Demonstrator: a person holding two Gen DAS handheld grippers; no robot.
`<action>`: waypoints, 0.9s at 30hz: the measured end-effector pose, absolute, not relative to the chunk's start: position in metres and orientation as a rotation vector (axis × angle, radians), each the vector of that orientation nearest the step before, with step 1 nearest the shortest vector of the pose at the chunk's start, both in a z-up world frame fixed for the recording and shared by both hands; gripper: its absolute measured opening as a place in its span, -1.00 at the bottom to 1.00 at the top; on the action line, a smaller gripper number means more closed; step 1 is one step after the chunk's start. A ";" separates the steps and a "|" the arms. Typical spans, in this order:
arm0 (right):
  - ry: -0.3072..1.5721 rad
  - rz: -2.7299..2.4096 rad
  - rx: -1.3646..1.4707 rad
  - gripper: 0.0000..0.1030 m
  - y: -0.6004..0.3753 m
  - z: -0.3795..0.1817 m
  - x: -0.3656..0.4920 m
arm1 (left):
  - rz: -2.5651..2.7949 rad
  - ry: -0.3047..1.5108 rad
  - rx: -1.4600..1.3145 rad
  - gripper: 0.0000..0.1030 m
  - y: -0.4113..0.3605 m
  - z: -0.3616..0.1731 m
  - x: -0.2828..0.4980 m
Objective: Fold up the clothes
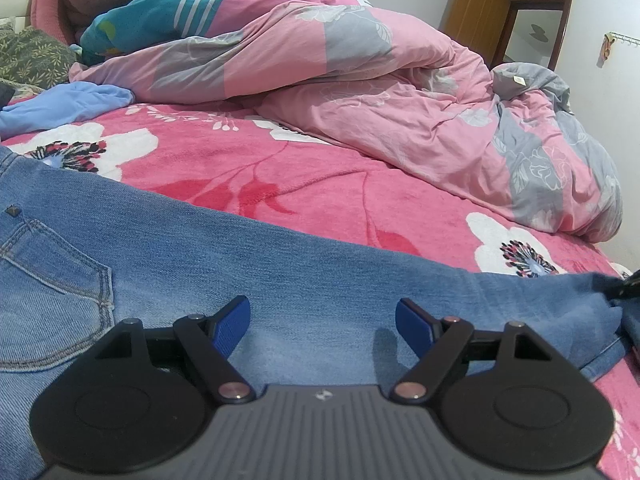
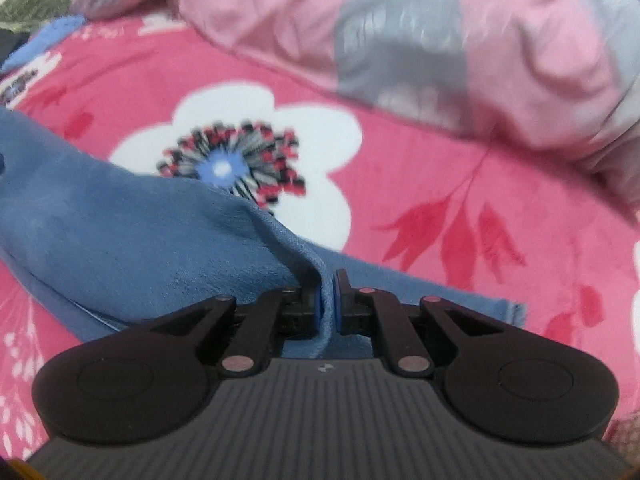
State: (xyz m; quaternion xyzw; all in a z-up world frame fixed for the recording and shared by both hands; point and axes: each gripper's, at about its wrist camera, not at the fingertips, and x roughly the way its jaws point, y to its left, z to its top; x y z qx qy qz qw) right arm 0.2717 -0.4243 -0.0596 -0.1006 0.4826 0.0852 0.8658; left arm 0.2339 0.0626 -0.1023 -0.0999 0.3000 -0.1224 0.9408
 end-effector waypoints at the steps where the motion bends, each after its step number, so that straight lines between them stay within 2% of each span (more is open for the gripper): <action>1: 1.028 0.176 -0.206 -0.77 -0.426 -0.065 0.276 | -0.250 0.612 -0.204 0.57 0.063 -0.102 0.234; 3: 1.048 0.160 -0.197 -0.49 -0.430 -0.075 0.282 | -0.250 0.612 -0.203 0.58 0.062 -0.102 0.234; 5: 1.047 0.119 -0.151 0.08 -0.439 -0.076 0.284 | -0.249 0.612 -0.204 0.58 0.062 -0.102 0.234; 7: 1.040 0.092 -0.076 0.23 -0.452 -0.072 0.280 | -0.249 0.612 -0.203 0.58 0.062 -0.102 0.234; 9: 1.023 0.099 0.014 0.27 -0.465 -0.064 0.272 | -0.249 0.612 -0.203 0.58 0.062 -0.102 0.234; 11: 0.976 0.111 0.094 0.52 -0.478 -0.051 0.258 | -0.249 0.612 -0.204 0.58 0.062 -0.102 0.234; 13: 0.906 0.113 0.163 0.68 -0.489 -0.037 0.241 | -0.249 0.612 -0.204 0.58 0.062 -0.102 0.234; 18: 0.738 0.071 0.323 0.72 -0.511 -0.004 0.190 | -0.249 0.612 -0.204 0.58 0.062 -0.102 0.234; 21: 0.648 0.103 0.323 0.72 -0.492 0.003 0.147 | -0.249 0.612 -0.203 0.58 0.062 -0.102 0.234; 24: 0.597 0.161 0.245 0.72 -0.451 -0.006 0.104 | -0.249 0.612 -0.204 0.58 0.062 -0.102 0.234; 27: 0.626 0.195 0.161 0.72 -0.410 -0.029 0.085 | -0.249 0.612 -0.204 0.58 0.062 -0.102 0.234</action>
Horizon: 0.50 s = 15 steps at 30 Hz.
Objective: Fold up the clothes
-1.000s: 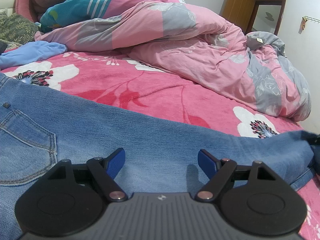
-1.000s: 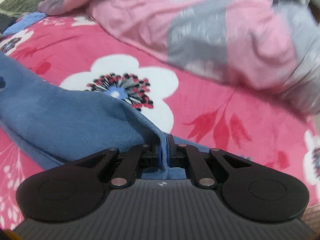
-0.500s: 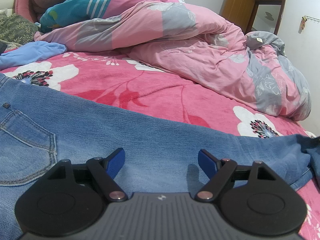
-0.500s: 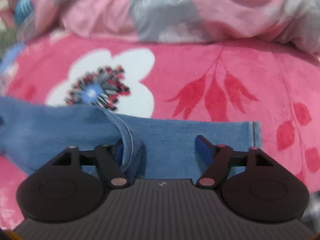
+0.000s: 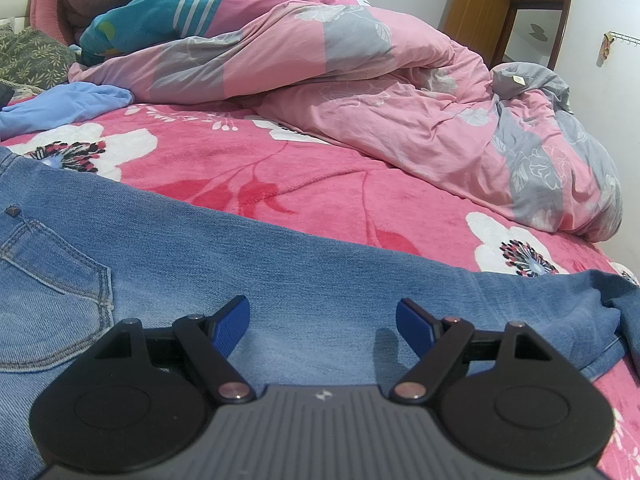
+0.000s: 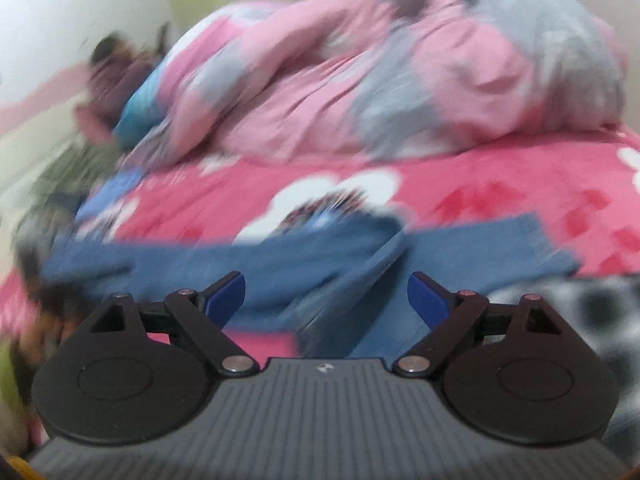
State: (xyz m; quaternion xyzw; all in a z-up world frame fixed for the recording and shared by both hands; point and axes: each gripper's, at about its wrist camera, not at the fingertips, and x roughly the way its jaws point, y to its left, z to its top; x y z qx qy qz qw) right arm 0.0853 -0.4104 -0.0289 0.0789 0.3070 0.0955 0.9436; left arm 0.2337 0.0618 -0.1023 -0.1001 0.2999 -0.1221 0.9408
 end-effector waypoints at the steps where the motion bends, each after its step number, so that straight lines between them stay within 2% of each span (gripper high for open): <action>1: 0.643 0.173 0.120 0.72 -0.399 -0.039 0.084 | -0.249 0.612 -0.204 0.58 0.062 -0.102 0.234; 4: 0.681 0.046 -0.011 0.65 -0.380 -0.065 0.098 | -0.250 0.612 -0.205 0.58 0.062 -0.102 0.234; 5: 0.692 0.007 -0.054 0.24 -0.377 -0.072 0.103 | -0.250 0.611 -0.207 0.58 0.062 -0.102 0.233; 6: 0.703 -0.012 -0.063 -0.09 -0.378 -0.076 0.108 | -0.251 0.611 -0.209 0.58 0.062 -0.102 0.233; 7: 0.714 -0.024 -0.057 -0.57 -0.380 -0.078 0.113 | -0.252 0.610 -0.211 0.58 0.062 -0.102 0.233; 8: 0.696 -0.053 -0.057 -0.90 -0.383 -0.073 0.114 | -0.252 0.610 -0.211 0.58 0.062 -0.102 0.233; 10: 0.610 -0.124 -0.084 -0.90 -0.387 -0.049 0.109 | -0.251 0.611 -0.209 0.58 0.062 -0.102 0.233; 15: 0.384 -0.172 -0.067 -0.92 -0.424 0.054 0.100 | -0.252 0.610 -0.210 0.58 0.063 -0.102 0.233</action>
